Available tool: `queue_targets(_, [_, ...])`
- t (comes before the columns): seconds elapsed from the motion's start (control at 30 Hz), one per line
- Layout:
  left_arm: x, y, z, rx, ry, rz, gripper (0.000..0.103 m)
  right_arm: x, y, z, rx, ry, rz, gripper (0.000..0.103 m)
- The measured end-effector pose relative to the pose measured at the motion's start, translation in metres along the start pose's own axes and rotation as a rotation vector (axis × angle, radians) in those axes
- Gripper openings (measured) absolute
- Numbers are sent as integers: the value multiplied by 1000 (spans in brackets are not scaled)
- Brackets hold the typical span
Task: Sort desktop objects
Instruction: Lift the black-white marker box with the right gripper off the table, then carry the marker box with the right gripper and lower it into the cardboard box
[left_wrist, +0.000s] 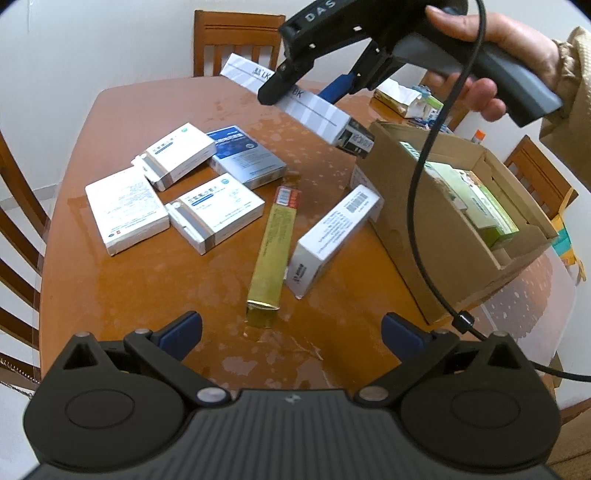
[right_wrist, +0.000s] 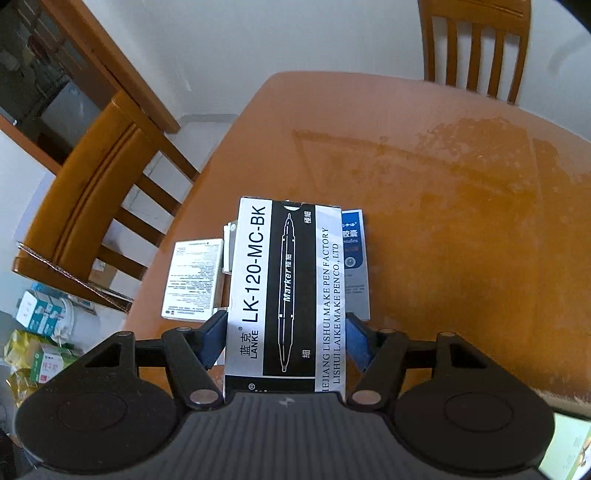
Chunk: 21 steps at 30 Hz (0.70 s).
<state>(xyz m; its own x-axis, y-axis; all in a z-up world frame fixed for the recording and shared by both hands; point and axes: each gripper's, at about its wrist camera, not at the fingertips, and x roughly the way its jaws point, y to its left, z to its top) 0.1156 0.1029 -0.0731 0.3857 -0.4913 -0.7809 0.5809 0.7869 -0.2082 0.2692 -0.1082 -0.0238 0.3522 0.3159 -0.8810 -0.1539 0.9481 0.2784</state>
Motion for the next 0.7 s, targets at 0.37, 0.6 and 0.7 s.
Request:
queue_targets(0.37, [-4, -55, 9, 93, -8, -42, 103, -104, -55, -42, 75, -149, -34, 71])
queue_targets(0.6, [8, -101, 16, 176, 11, -84, 103, -162, -129, -100, 191, -192, -154, 71])
queue_targets(0.7, [14, -119, 18, 209, 23, -93, 103, -168, -155, -123, 239, -184, -186, 71])
